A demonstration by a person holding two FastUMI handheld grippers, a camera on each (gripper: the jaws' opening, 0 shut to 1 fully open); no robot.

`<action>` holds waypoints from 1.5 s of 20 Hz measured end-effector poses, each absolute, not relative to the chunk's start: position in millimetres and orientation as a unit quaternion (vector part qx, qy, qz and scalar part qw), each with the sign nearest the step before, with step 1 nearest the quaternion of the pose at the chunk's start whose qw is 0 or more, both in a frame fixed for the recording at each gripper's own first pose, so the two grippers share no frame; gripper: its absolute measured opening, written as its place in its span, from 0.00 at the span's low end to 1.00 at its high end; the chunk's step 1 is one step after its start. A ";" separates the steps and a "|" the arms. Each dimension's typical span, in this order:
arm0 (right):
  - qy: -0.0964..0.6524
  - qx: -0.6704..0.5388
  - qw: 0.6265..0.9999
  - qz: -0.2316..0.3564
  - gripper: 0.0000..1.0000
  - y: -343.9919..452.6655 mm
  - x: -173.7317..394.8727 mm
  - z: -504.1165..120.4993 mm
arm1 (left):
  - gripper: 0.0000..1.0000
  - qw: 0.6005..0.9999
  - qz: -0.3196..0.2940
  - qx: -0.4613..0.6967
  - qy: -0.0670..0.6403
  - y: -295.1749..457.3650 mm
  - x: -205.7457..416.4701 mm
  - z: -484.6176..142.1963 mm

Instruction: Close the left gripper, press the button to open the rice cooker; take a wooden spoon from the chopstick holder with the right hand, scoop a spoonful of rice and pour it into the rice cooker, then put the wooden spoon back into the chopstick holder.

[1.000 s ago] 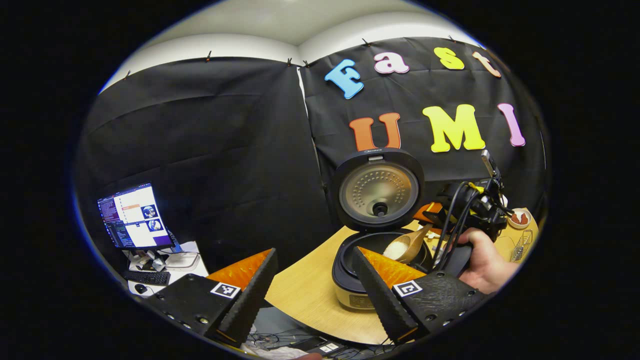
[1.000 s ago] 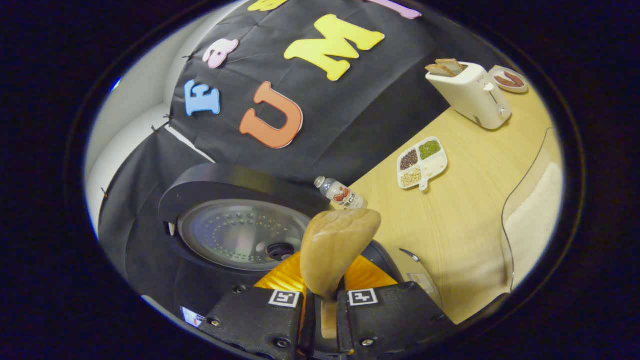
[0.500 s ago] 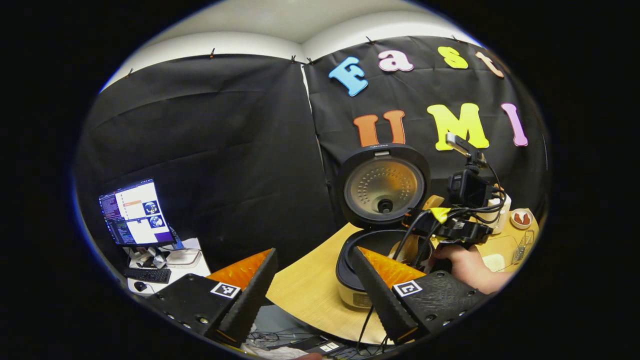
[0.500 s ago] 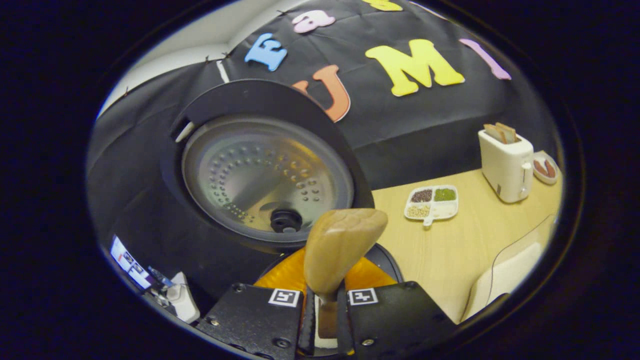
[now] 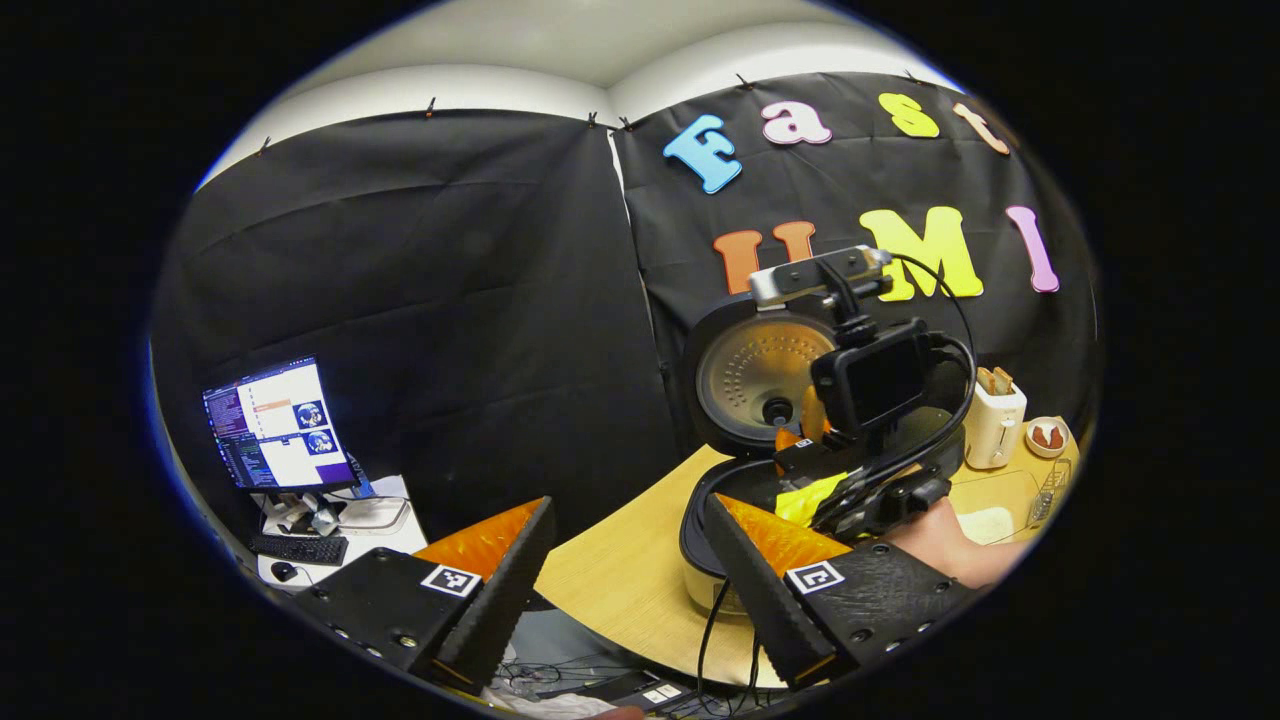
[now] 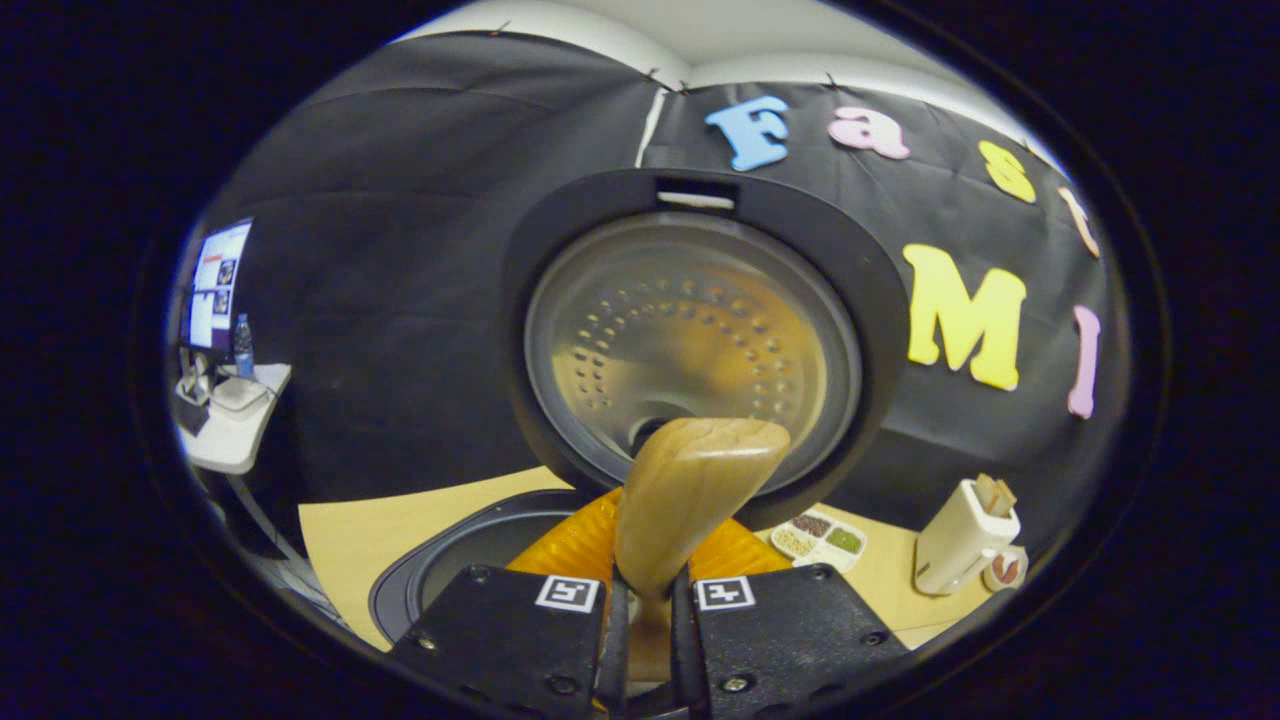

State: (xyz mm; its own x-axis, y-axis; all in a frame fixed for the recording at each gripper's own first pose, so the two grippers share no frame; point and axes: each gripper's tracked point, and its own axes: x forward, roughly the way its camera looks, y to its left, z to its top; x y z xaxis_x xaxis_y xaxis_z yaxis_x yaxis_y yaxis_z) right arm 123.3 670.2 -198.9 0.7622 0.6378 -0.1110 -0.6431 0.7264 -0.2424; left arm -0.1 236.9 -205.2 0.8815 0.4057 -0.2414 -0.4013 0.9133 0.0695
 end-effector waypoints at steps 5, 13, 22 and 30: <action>0.041 -0.074 0.931 0.355 0.22 663.5 122.3 -202.3 | 0.96 0.970 0.211 0.008 0.124 240.4 -4.2 -201.7; 0.197 0.351 0.845 0.351 0.22 583.2 148.1 -155.2 | 0.96 0.973 0.197 0.020 0.116 227.9 -1.6 -187.2; 0.131 0.486 0.829 0.245 0.21 373.4 216.0 -106.4 | 0.95 0.984 0.145 0.035 0.102 171.5 20.7 -164.2; 0.095 0.487 0.853 0.165 0.21 228.5 240.5 -120.9 | 0.96 0.990 0.101 0.039 0.087 114.0 32.5 -143.1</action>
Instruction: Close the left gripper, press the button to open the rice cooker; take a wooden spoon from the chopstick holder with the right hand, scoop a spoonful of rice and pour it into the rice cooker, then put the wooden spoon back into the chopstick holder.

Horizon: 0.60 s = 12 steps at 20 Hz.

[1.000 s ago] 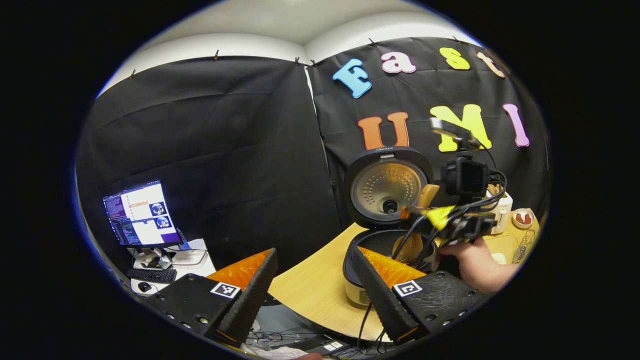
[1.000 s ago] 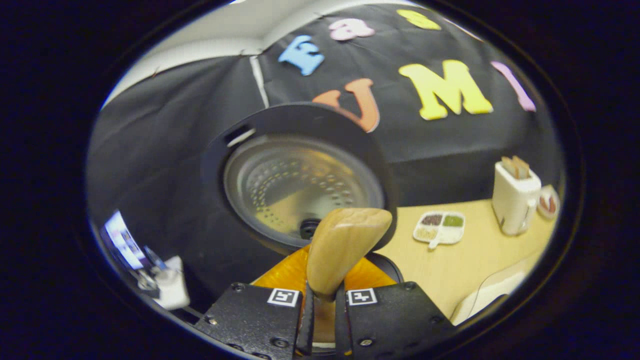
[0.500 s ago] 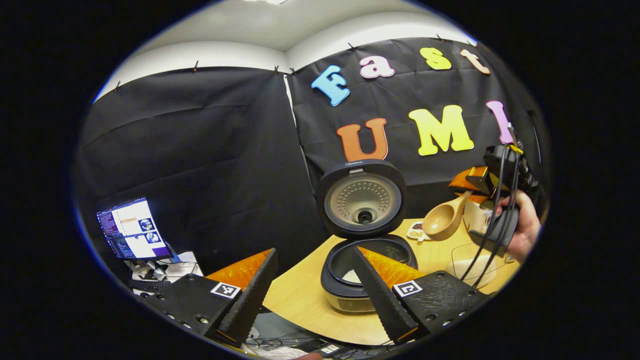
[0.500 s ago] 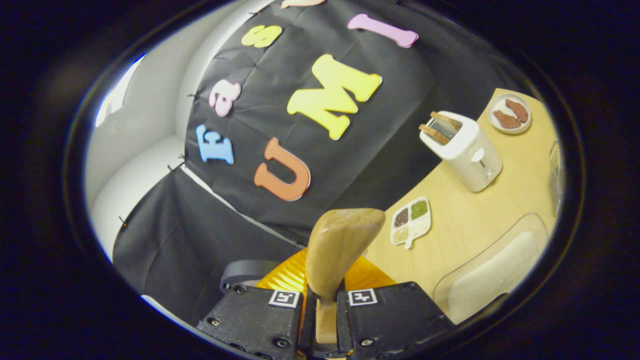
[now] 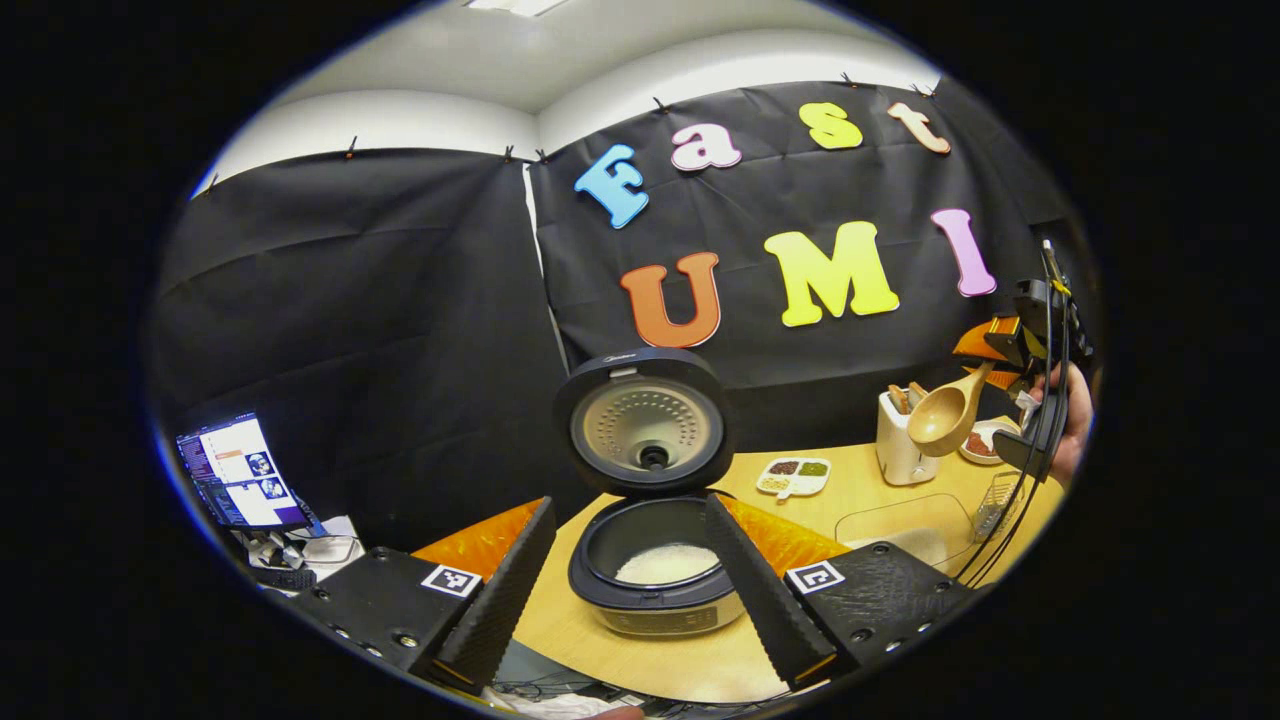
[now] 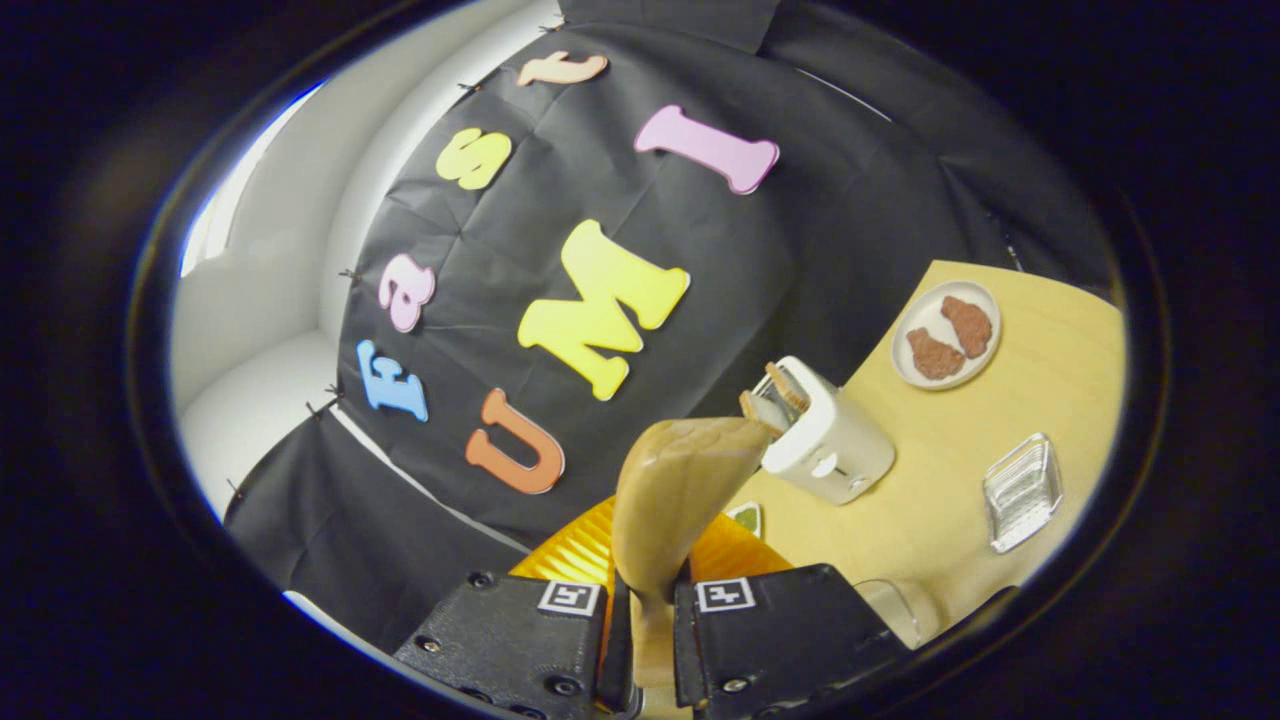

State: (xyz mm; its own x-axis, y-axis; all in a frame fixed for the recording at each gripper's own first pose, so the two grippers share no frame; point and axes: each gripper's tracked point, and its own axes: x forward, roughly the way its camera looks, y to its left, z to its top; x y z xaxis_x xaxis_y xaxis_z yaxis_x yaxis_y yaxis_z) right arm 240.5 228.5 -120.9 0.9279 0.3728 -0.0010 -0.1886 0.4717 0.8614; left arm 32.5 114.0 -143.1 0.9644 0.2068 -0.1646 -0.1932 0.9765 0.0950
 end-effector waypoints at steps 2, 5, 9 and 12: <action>0.092 0.476 0.863 0.144 0.22 196.2 245.6 -132.5 | 0.95 0.991 0.092 0.039 0.086 102.8 34.2 -140.0; 0.089 0.447 0.884 0.107 0.22 149.7 256.1 -150.9 | 0.95 0.992 0.083 0.043 0.084 86.5 39.0 -137.9; 0.091 0.415 0.903 0.067 0.22 104.8 266.9 -176.4 | 0.95 0.992 0.073 0.048 0.088 70.6 43.6 -139.0; 0.096 0.372 0.923 0.031 0.22 78.4 273.4 -202.4 | 0.95 0.993 0.065 0.053 0.088 60.4 47.1 -138.8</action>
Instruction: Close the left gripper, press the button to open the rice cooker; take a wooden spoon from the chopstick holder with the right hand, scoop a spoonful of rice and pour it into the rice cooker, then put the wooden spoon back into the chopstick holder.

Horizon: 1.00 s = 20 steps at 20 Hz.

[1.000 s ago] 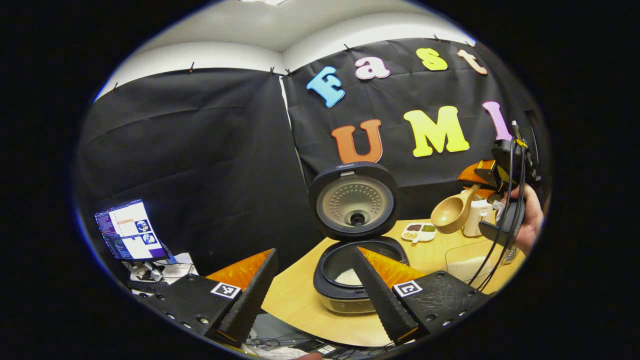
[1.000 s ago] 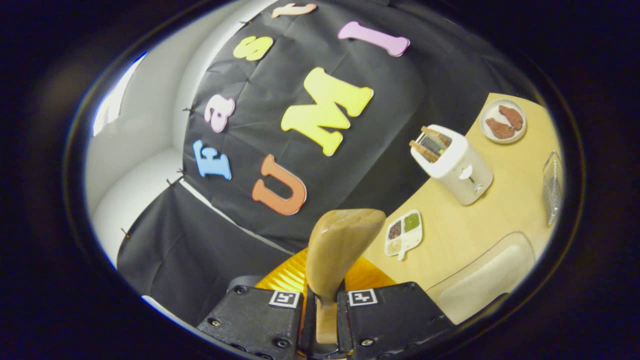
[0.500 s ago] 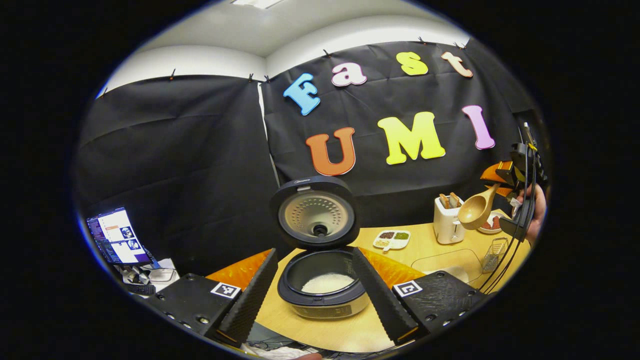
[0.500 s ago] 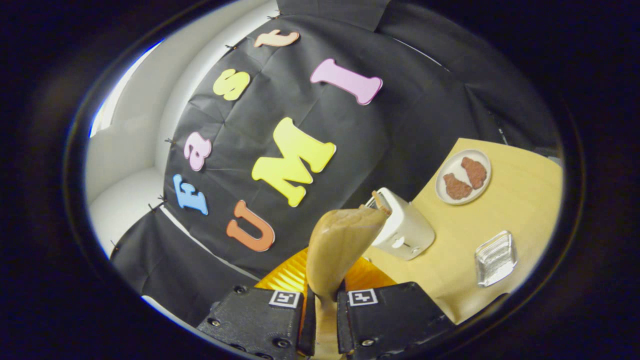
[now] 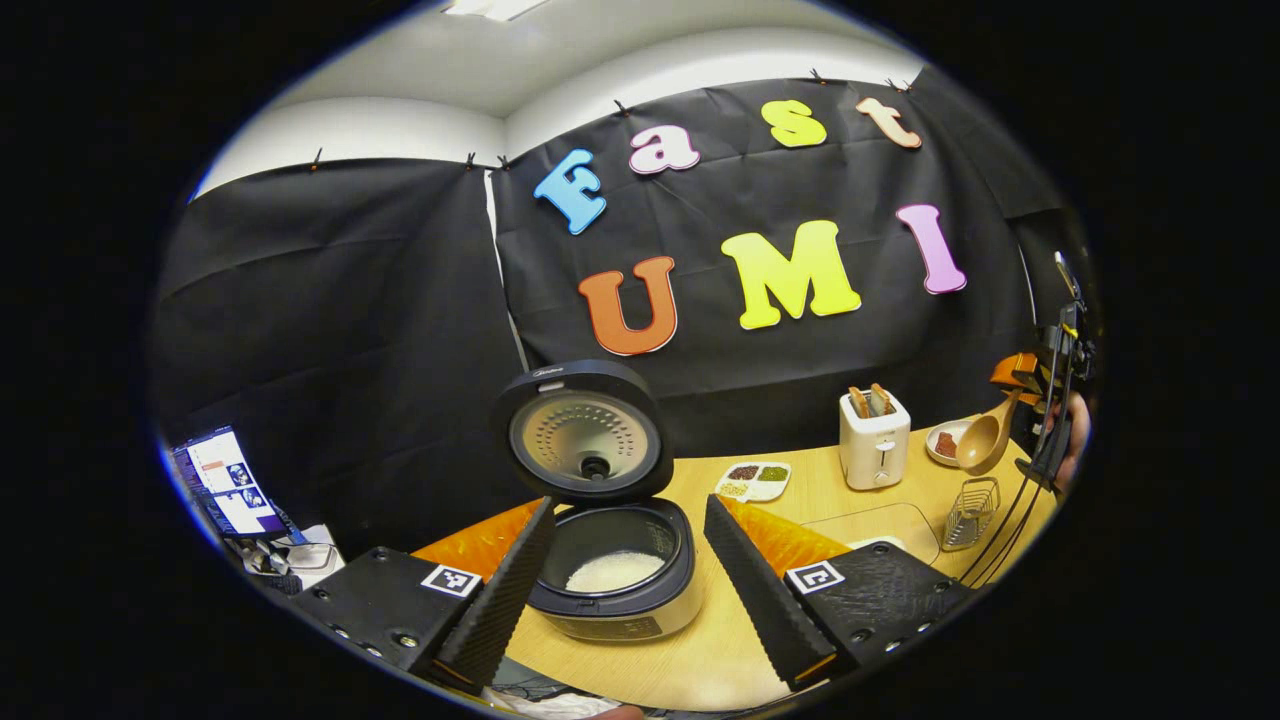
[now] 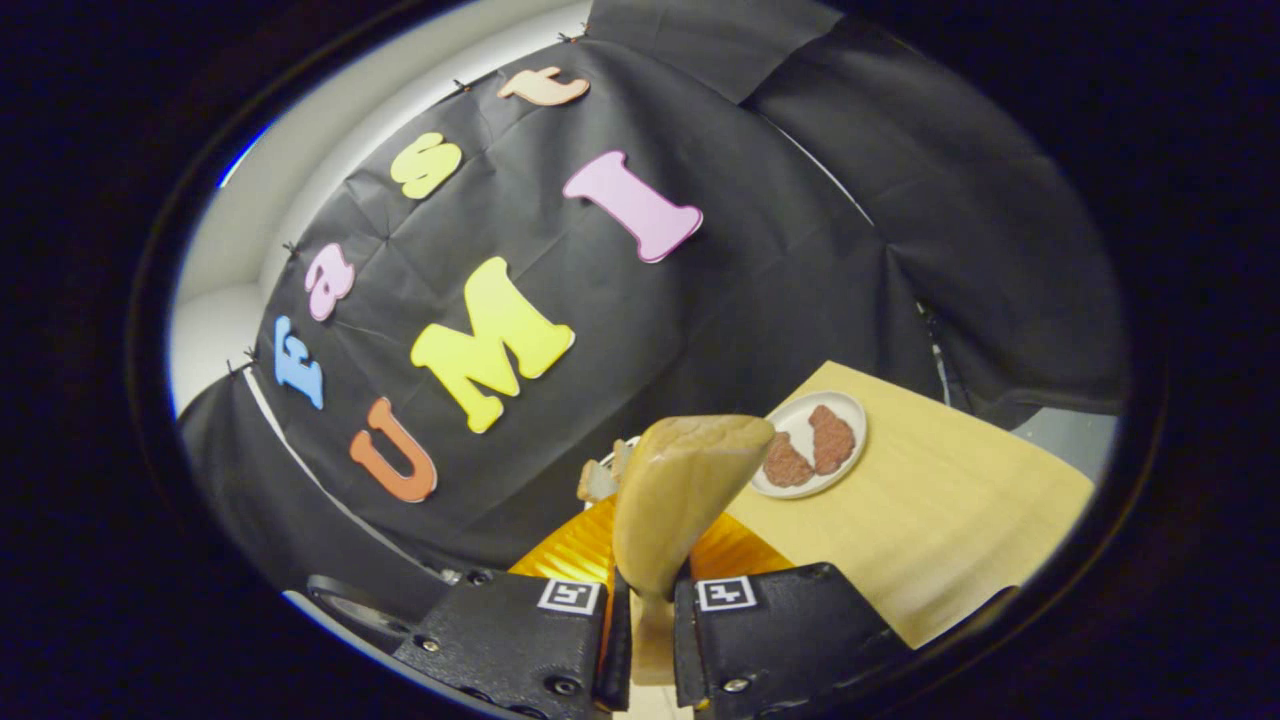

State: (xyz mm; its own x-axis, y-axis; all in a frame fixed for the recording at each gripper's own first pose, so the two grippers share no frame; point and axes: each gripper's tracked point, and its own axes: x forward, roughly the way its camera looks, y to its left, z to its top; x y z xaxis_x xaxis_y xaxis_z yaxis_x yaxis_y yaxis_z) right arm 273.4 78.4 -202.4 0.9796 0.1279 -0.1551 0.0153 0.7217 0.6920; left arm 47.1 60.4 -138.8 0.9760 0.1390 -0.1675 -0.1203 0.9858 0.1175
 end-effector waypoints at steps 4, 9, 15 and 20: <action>0.109 0.291 0.951 -0.006 0.22 58.7 277.2 -236.9 | 0.95 0.992 0.057 0.065 0.088 50.7 50.2 -137.6; 0.135 0.241 0.961 -0.015 0.22 66.4 283.2 -275.2 | 0.96 0.992 0.049 0.067 0.091 42.0 53.6 -138.2; 0.168 0.205 0.964 -0.019 0.22 82.8 290.1 -323.1 | 0.95 0.992 0.044 0.076 0.095 37.3 57.3 -141.1; 0.170 0.191 0.966 -0.026 0.22 78.8 292.9 -333.4 | 0.96 0.991 0.042 0.082 0.094 37.0 59.0 -139.7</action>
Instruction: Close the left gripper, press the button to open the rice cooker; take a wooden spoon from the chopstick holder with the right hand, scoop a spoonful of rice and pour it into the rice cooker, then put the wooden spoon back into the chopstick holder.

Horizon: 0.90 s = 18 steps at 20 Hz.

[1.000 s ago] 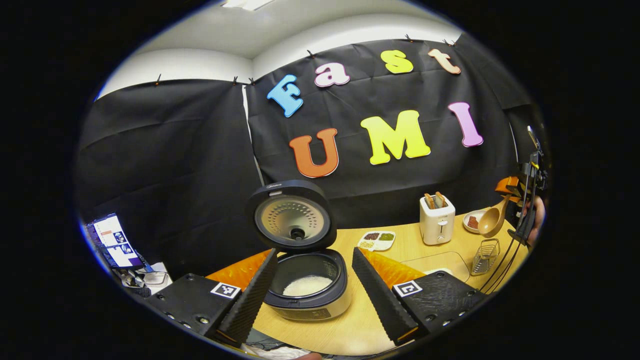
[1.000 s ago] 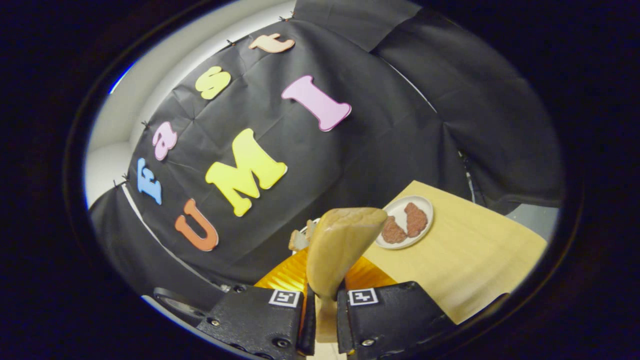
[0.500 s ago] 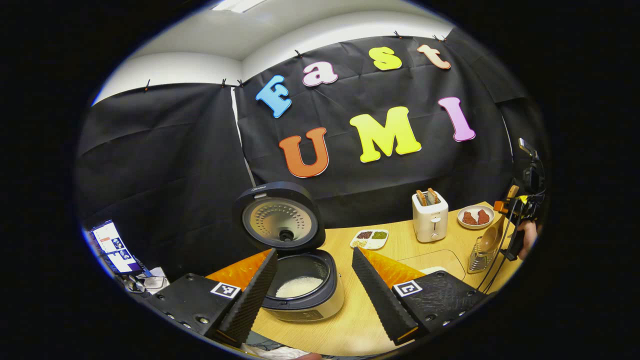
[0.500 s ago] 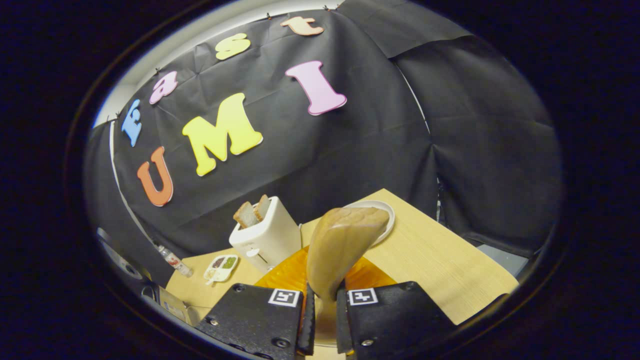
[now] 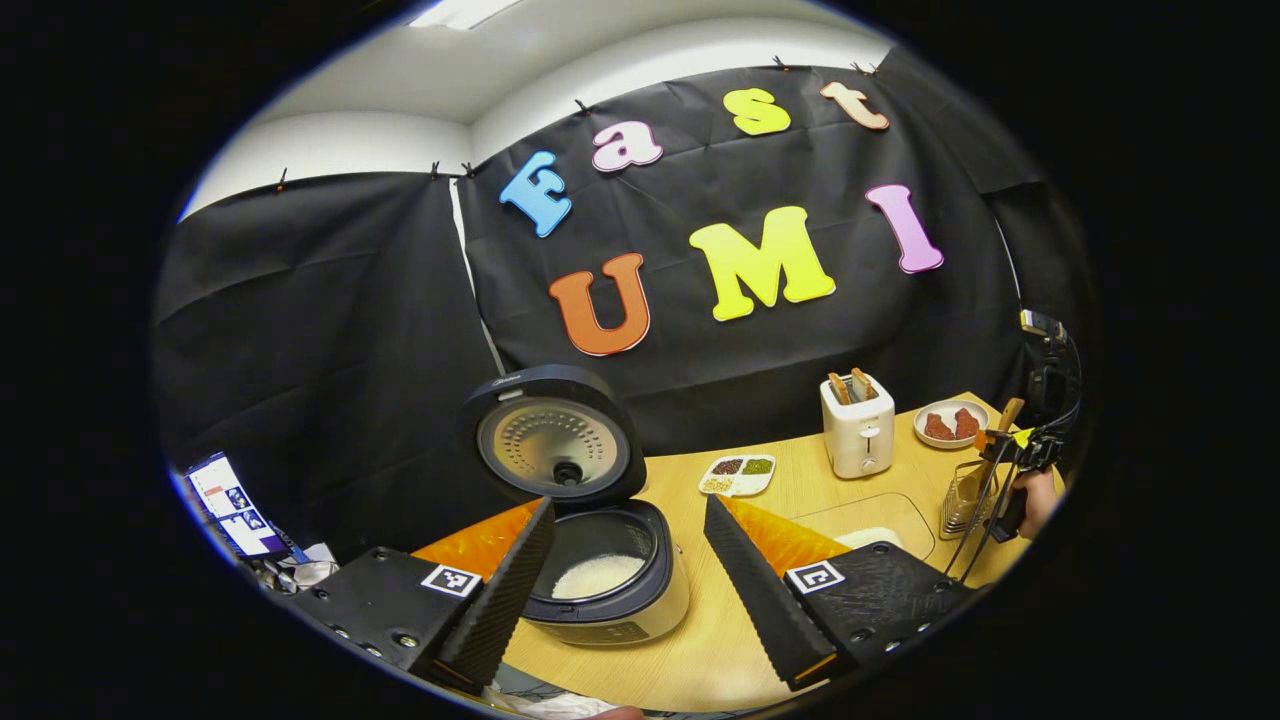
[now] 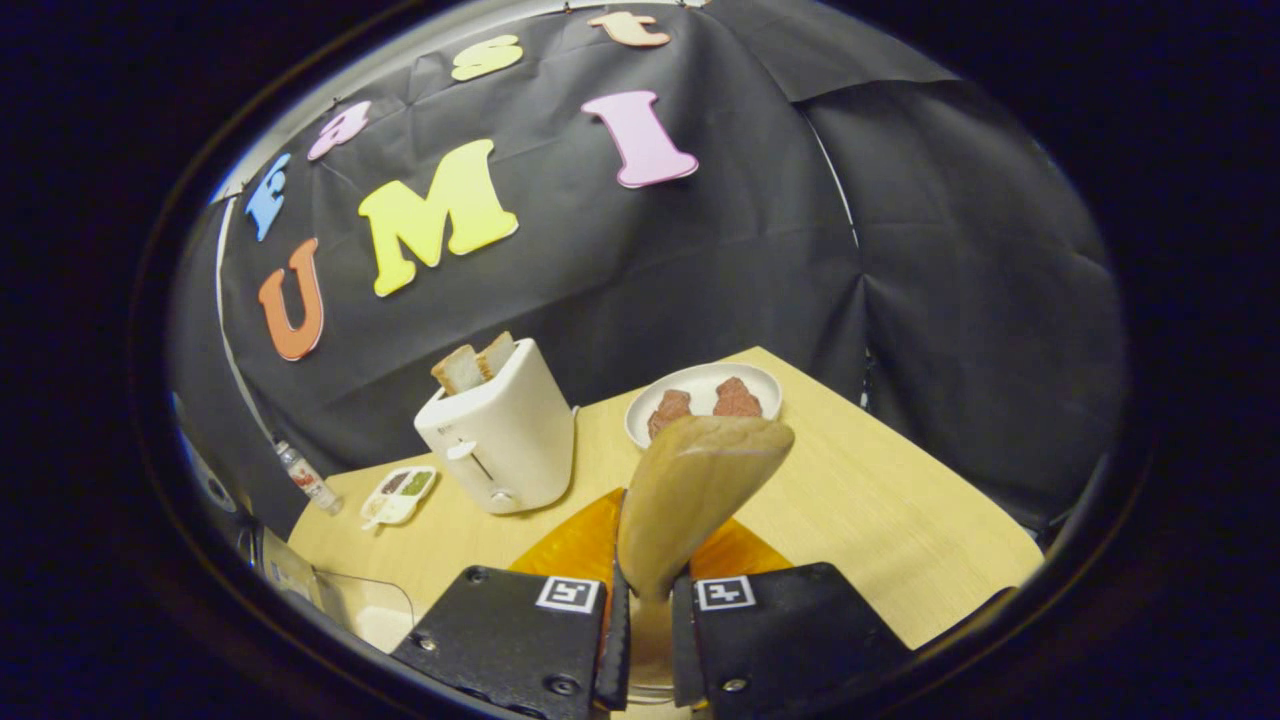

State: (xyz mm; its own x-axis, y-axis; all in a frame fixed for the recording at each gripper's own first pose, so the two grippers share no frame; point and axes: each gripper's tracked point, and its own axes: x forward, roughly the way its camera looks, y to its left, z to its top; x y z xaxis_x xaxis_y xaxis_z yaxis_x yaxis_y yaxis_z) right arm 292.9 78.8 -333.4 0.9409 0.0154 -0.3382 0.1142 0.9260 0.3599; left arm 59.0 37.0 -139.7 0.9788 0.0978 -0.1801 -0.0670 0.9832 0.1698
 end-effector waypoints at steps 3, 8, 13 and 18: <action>0.194 0.157 0.968 -0.036 0.25 71.1 291.6 -343.4 | 0.96 0.992 0.041 0.078 0.095 36.3 60.3 -140.0; 0.205 0.125 0.969 -0.056 0.30 61.3 286.1 -346.4 | 0.95 0.992 0.041 0.076 0.088 37.6 59.1 -134.5; 0.210 0.103 0.970 -0.065 0.81 49.5 275.5 -345.0 | 0.96 0.993 0.044 0.075 0.086 41.8 54.0 -132.0; 0.204 0.117 0.970 -0.066 0.82 35.4 255.0 -330.0 | 0.95 0.993 0.047 0.073 0.078 47.7 51.1 -127.5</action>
